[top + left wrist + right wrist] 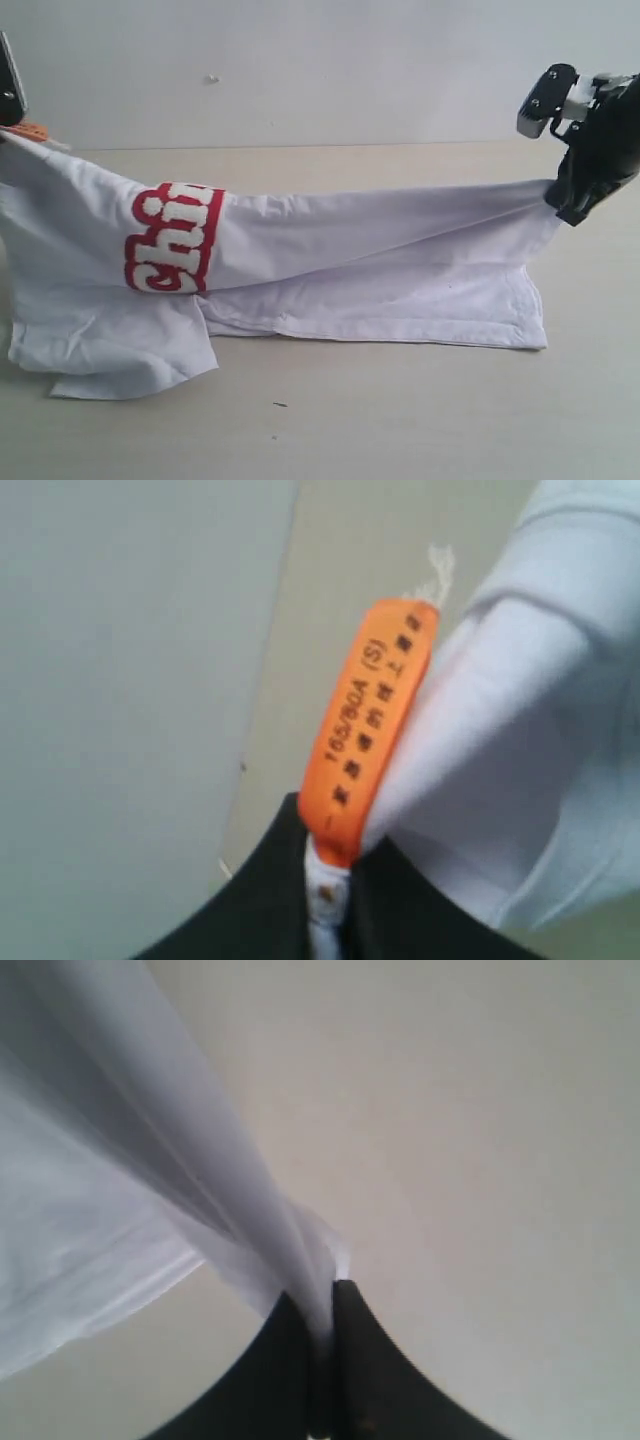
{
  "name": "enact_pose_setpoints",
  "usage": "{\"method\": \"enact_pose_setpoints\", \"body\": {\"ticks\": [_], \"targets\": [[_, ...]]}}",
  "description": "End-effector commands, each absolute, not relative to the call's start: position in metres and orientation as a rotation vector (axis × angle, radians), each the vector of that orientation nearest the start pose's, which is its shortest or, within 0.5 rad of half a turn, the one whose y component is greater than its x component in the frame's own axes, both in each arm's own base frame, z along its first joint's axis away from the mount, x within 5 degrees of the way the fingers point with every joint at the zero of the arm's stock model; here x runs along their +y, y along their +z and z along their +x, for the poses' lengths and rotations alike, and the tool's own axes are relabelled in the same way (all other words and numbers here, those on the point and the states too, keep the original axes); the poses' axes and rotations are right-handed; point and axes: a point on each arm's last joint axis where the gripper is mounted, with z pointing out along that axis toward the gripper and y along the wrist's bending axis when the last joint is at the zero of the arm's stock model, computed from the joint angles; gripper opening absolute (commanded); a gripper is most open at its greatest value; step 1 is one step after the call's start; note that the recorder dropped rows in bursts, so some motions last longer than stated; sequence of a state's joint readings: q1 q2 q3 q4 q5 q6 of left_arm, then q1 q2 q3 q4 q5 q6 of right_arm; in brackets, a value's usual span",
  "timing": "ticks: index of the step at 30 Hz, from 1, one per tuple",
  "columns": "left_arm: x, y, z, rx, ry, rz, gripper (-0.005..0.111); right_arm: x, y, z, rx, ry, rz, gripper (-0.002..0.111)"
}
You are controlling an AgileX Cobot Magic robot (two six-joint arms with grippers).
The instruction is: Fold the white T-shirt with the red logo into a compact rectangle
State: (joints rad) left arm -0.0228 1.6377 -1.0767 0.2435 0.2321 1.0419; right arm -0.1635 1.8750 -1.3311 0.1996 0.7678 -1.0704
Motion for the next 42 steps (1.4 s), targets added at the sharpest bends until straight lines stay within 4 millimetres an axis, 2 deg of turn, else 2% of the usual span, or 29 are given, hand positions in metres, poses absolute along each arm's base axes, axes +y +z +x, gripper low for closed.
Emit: {"method": "enact_pose_setpoints", "body": {"ticks": [1,5,7,9,10,11,12,13,15,18,19,21,23,25,28,29,30,33,36,37,38,39,40,42], "targets": [[-0.011,0.217,0.397,1.715,0.708,1.284,0.0,-0.063,0.175,0.424,2.367,-0.342,-0.953,0.0],[-0.016,0.187,0.416,1.587,0.705,1.215,0.0,-0.07,0.154,0.442,2.258,-0.464,-0.872,0.0],[-0.017,0.178,0.421,1.544,0.706,1.19,0.001,-0.072,0.145,0.446,2.24,-0.481,-0.838,0.0],[-0.018,0.169,0.425,1.502,0.705,1.15,0.017,-0.073,0.138,0.45,2.216,-0.509,-0.822,0.011],[-0.016,0.169,0.428,1.5,0.708,1.075,0.035,-0.075,0.141,0.453,2.179,-0.537,-0.79,0.024],[-0.016,0.171,0.428,1.498,0.705,1.029,0.045,-0.075,0.143,0.454,2.163,-0.543,-0.752,0.031],[-0.012,0.175,0.429,1.501,0.71,0.939,0.064,-0.077,0.147,0.457,2.131,-0.545,-0.656,0.042],[-0.01,0.177,0.43,1.505,0.716,0.874,0.071,-0.078,0.149,0.458,2.118,-0.533,-0.585,0.045],[-0.004,0.181,0.43,1.52,0.729,0.753,0.076,-0.08,0.154,0.461,2.084,-0.512,-0.434,0.046],[0.009,0.188,0.428,1.609,0.702,0.501,0.072,-0.083,0.155,0.461,2.085,-0.474,-0.29,0.046],[0.01,0.187,0.428,1.634,0.649,0.429,0.066,-0.082,0.153,0.46,2.108,-0.455,-0.287,0.045],[0.008,0.18,0.427,1.732,0.578,0.417,0.058,-0.08,0.152,0.459,2.144,-0.41,-0.272,0.042],[0.002,0.174,0.435,1.927,0.406,0.412,0.056,-0.074,0.156,0.462,2.254,-0.264,-0.262,0.031],[0.0,0.183,0.443,1.955,0.336,0.346,0.061,-0.066,0.169,0.467,2.363,-0.11,-0.3,0.019],[-0.002,0.191,0.447,1.983,0.298,0.349,0.062,-0.055,0.182,0.469,2.444,0.094,-0.297,0.005],[-0.004,0.194,0.449,2.007,0.269,0.334,0.062,-0.046,0.181,0.469,2.486,0.18,-0.332,0.0],[-0.004,0.193,0.449,2.022,0.257,0.335,0.062,-0.04,0.177,0.469,2.511,0.208,-0.359,0.0],[-0.008,0.194,0.443,2.11,0.201,0.373,0.062,-0.009,0.149,0.47,2.586,0.277,-0.458,0.0],[-0.011,0.193,0.436,2.192,0.154,0.422,0.062,0.005,0.133,0.47,2.63,0.25,-0.52,0.0],[-0.015,0.189,0.428,2.28,0.113,0.505,0.062,0.006,0.126,0.471,2.662,0.171,-0.514,0.0],[-0.017,0.186,0.424,2.325,0.093,0.561,0.062,0.003,0.125,0.471,2.678,0.109,-0.5,0.0],[-0.022,0.174,0.411,2.458,0.012,0.737,0.062,-0.003,0.12,0.471,2.717,0.033,-0.451,0.0],[-0.025,0.168,0.403,2.532,-0.053,0.817,0.062,-0.006,0.119,0.47,2.736,-0.013,-0.434,0.0],[-0.03,0.153,0.388,2.681,-0.202,0.894,0.062,-0.013,0.118,0.469,2.764,-0.092,-0.397,0.0]]}}
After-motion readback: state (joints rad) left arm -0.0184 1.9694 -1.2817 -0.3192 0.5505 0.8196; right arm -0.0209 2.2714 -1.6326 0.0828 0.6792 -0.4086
